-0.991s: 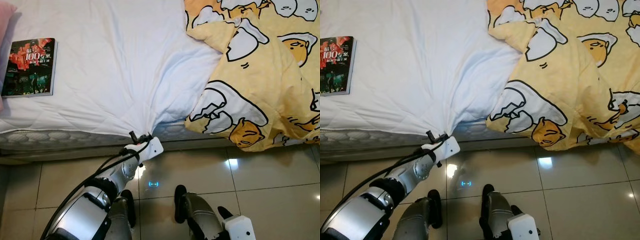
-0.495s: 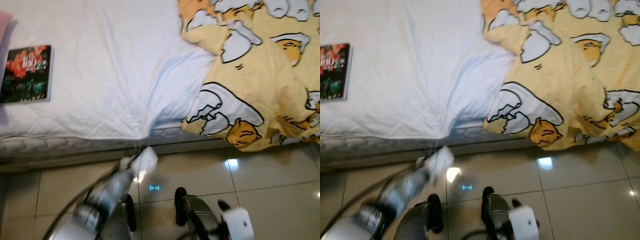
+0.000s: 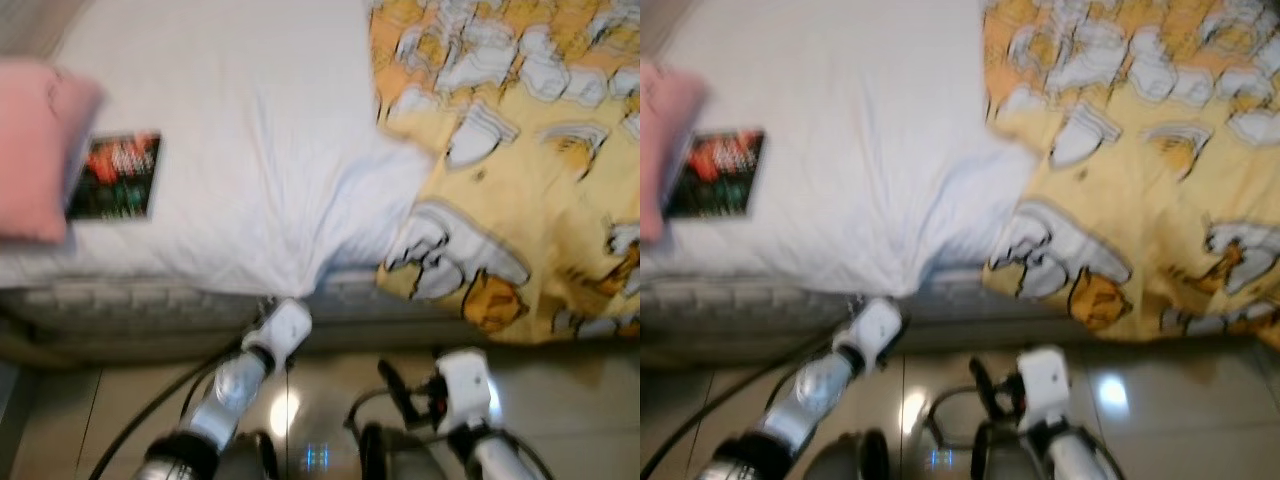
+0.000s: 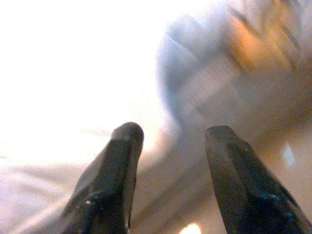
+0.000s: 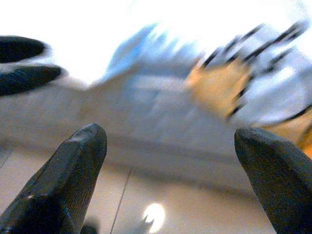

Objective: Clean up the room

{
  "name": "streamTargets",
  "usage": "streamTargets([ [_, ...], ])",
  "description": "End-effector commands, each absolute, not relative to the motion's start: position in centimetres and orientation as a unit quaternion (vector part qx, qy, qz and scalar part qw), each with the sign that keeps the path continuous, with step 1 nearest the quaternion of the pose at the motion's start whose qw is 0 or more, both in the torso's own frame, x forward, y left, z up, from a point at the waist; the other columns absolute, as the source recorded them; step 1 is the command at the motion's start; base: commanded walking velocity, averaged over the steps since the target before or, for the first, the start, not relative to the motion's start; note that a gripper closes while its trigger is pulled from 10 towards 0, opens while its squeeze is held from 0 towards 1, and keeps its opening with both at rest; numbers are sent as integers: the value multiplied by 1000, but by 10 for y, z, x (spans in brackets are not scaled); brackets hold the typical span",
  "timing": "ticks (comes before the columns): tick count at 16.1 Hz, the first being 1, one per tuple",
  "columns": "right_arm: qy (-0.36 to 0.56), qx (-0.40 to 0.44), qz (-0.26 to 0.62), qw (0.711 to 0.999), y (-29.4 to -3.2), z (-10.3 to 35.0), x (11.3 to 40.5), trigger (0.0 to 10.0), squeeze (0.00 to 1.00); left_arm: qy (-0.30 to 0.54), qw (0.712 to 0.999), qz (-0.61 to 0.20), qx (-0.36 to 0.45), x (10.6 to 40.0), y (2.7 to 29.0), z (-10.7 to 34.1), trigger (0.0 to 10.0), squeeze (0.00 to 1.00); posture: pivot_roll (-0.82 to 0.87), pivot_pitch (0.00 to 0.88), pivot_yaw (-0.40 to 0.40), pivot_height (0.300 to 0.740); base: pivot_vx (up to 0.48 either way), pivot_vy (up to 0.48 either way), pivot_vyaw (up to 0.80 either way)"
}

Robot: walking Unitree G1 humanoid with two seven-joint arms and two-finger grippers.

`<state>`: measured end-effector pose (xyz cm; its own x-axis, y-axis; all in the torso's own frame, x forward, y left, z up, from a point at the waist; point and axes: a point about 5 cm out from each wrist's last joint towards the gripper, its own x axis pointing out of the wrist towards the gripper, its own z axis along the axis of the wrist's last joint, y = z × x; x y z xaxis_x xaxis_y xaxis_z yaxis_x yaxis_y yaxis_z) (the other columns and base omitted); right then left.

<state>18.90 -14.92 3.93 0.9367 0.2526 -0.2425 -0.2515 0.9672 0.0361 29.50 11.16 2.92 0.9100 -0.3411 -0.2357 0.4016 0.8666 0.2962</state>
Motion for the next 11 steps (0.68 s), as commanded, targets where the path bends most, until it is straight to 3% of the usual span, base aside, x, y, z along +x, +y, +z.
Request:
streamTargets([
  [1, 96, 12, 88, 991, -161, 48, 203, 10000, 0, 92, 981, -124, 120, 311, 128, 41, 10000, 1000, -35, 0, 22, 740, 0, 0, 0],
  [4, 51, 9, 11, 999, -184, 65, 247, 10000, 0, 109, 994, -21, 6, 342, 150, 63, 10000, 1000, -29, 0, 29, 740, 0, 0, 0],
  [5, 41, 29, 0, 999, -192, 68, 262, 10000, 1000, 115, 992, 13, -43, 344, 161, 65, 10000, 1000, -16, 0, 34, 740, 0, 0, 0],
  [8, 28, 55, 3, 998, -195, 71, 272, 10000, 1000, 99, 993, 18, -66, 336, 166, 65, 10000, 1000, 15, 0, 26, 740, 0, 0, 0],
  [11, 25, 53, 23, 998, -184, 68, 279, 10000, 1000, 76, 994, -8, -78, 336, 154, 69, 10000, 1000, 37, 0, 8, 740, 0, -471, 0],
])
